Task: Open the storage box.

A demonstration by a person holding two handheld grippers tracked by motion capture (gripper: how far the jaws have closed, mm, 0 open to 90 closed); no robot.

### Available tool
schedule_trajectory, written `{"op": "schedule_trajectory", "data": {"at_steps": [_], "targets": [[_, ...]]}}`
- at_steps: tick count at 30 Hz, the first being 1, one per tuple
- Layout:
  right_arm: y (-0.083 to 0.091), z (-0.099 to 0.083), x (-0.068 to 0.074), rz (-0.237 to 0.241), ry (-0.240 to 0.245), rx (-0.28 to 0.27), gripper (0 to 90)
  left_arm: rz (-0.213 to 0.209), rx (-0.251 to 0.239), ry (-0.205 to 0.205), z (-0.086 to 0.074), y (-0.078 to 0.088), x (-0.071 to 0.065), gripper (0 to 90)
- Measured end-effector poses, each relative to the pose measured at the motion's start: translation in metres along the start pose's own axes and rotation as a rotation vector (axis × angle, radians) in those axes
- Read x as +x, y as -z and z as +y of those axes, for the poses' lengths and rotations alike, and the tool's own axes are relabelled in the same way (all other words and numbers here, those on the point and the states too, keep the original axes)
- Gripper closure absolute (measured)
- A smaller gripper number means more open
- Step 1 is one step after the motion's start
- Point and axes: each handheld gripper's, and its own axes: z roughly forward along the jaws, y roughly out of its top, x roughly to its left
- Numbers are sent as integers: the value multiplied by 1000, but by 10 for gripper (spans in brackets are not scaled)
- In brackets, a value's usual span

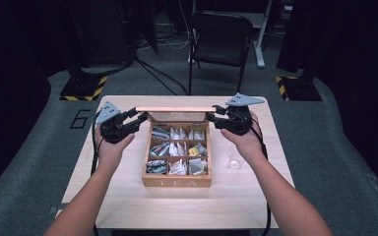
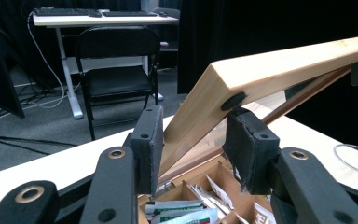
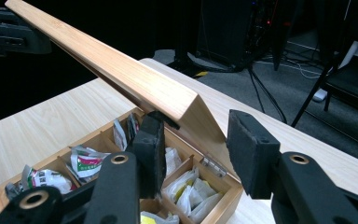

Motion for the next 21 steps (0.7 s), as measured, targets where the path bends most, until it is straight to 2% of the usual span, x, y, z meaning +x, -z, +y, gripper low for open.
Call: {"op": "schedule_trajectory", "data": {"at_steps": [10,15,21], "targets": [[-6,11,-8,-10,5,4,580,24,13,-12,4,-12,6,599],[-9,15,-11,-13,-7,-2,578,39,17,-21,9,-15,8,607],[-14,16,-17,-9,-29,-13,562,46,17,-9,14,-22,12,609]]}}
